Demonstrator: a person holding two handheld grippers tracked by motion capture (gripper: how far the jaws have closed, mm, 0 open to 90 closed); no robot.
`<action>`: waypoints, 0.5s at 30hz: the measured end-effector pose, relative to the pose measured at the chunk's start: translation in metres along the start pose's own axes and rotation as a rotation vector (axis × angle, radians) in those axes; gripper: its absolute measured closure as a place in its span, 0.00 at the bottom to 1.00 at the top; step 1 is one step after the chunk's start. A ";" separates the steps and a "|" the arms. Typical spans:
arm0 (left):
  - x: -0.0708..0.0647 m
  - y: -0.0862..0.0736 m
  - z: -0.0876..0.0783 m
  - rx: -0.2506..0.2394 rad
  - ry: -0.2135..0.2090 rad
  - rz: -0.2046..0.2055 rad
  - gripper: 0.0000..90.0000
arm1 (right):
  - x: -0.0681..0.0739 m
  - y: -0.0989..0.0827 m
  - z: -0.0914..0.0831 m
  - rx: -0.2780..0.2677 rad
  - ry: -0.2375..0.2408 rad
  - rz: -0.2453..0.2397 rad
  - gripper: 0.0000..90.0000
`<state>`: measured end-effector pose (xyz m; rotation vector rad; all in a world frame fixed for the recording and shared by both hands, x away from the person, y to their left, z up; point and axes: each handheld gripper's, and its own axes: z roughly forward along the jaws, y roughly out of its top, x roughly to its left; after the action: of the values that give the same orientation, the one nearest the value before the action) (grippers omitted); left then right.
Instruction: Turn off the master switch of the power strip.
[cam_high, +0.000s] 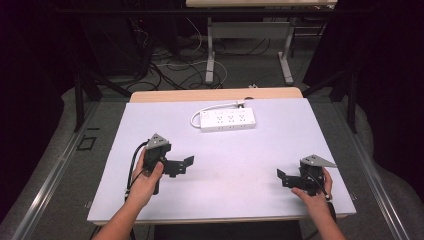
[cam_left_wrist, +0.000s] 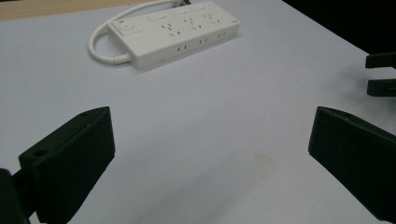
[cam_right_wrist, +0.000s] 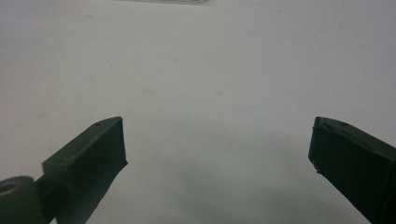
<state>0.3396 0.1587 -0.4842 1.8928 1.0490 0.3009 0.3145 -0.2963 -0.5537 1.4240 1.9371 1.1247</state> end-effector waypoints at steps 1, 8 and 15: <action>0.000 -0.004 0.000 -0.002 -0.001 -0.008 0.00 | 0.000 0.000 0.000 -0.002 -0.001 -0.003 0.04; 0.010 -0.023 -0.006 0.015 0.039 -0.037 0.00 | 0.000 0.000 -0.001 -0.003 -0.002 0.005 0.04; 0.025 -0.039 -0.014 0.025 0.092 -0.072 0.00 | 0.000 0.000 0.000 -0.003 -0.002 0.006 0.04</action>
<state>0.3252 0.1945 -0.5127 1.8736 1.1849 0.3370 0.3140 -0.2962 -0.5534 1.4294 1.9304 1.1278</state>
